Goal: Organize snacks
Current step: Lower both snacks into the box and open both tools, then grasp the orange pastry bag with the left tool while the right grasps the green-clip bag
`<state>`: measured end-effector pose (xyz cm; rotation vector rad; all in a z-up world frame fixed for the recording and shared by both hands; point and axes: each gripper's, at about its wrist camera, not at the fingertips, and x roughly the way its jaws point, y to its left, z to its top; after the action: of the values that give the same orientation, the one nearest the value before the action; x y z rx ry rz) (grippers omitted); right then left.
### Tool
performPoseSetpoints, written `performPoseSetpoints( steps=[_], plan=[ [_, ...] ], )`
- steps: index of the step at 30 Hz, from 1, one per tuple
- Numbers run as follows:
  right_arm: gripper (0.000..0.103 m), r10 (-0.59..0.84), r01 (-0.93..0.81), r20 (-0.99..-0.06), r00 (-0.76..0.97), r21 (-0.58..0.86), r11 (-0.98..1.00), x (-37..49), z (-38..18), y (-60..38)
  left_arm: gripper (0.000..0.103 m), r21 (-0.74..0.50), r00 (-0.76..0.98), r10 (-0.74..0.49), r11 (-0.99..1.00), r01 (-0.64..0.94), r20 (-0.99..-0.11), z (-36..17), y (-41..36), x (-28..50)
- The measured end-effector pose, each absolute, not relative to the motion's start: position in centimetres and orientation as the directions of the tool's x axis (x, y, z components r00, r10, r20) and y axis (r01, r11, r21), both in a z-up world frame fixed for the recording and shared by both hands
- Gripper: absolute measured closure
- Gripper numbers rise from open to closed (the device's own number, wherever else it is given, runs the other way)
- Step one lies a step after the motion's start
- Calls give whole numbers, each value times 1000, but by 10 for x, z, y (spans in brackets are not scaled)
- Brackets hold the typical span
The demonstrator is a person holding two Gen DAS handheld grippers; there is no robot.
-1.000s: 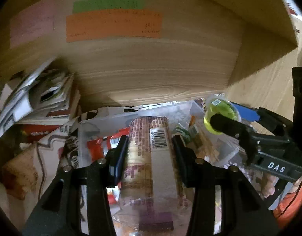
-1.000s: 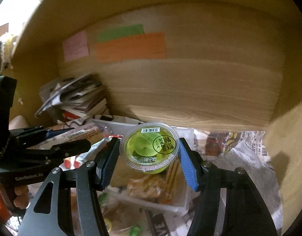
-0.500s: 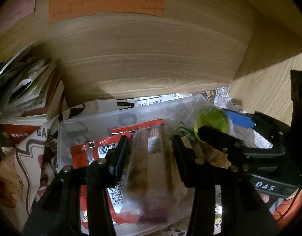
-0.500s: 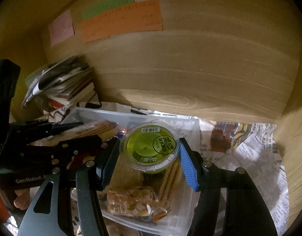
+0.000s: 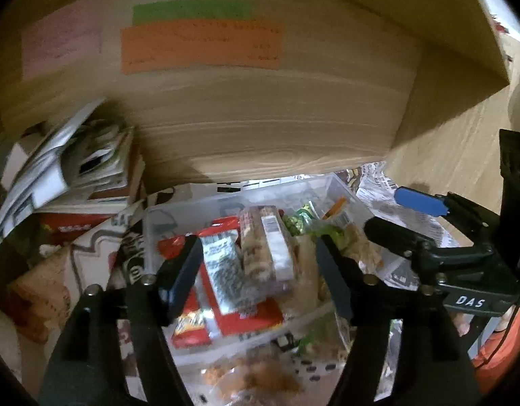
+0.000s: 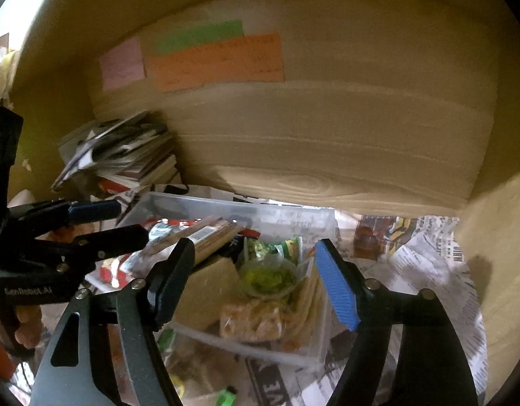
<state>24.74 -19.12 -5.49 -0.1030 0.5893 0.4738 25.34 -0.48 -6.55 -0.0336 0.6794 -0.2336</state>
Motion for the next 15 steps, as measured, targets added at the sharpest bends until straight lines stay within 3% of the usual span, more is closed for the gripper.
performPoseSetpoints(
  steps=[6,11,15],
  plan=[
    [29,409,-472,-543,733,27,881,216,-54,-194,19,-117,750,-211,977,178,-626,-71,9,224],
    [20,405,-466,-533,743,22,884,193,-61,-198,15,-121,730,-201,979,161,-653,-84,21,202],
    [19,410,-469,-544,732,33,883,179,-71,-201,14,-120,698,-196,980,156,-689,-104,25,193]
  ],
)
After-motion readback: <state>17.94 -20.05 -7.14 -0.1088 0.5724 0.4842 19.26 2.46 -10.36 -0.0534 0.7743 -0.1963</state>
